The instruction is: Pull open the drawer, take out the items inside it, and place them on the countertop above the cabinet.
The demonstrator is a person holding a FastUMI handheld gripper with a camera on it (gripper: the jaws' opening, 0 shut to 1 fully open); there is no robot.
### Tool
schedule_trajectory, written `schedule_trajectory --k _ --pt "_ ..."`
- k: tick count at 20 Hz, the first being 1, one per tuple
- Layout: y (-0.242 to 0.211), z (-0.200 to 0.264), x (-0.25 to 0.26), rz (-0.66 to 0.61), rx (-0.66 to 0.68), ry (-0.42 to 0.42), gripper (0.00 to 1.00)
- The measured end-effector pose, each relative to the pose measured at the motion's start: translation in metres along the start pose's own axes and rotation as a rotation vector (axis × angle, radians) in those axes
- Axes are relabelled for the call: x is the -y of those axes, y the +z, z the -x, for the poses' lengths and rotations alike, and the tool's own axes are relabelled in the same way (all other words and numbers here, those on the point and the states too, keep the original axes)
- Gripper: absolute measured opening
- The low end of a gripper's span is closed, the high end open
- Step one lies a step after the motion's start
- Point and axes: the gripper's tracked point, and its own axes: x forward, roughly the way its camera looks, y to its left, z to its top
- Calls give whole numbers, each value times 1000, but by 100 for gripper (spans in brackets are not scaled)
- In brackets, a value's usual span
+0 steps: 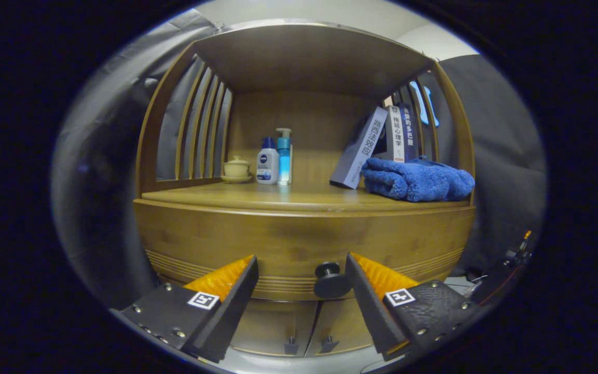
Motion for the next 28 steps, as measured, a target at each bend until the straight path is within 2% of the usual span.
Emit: schedule_trajectory --k 1,4,6,9,10,11,16,28 --pt "-9 -3 3 8 -33 -7 100" --pt "-27 -12 16 6 -115 -21 79" --pt "-28 -19 25 -41 -112 -37 64" --pt "-27 -21 25 -98 -89 15 42" --pt "-29 -20 25 -86 -89 17 42" --pt "-27 -20 27 -74 -88 9 35" --pt "-28 -2 25 -99 -68 28 35" --pt "-34 87 32 -69 -109 52 34"
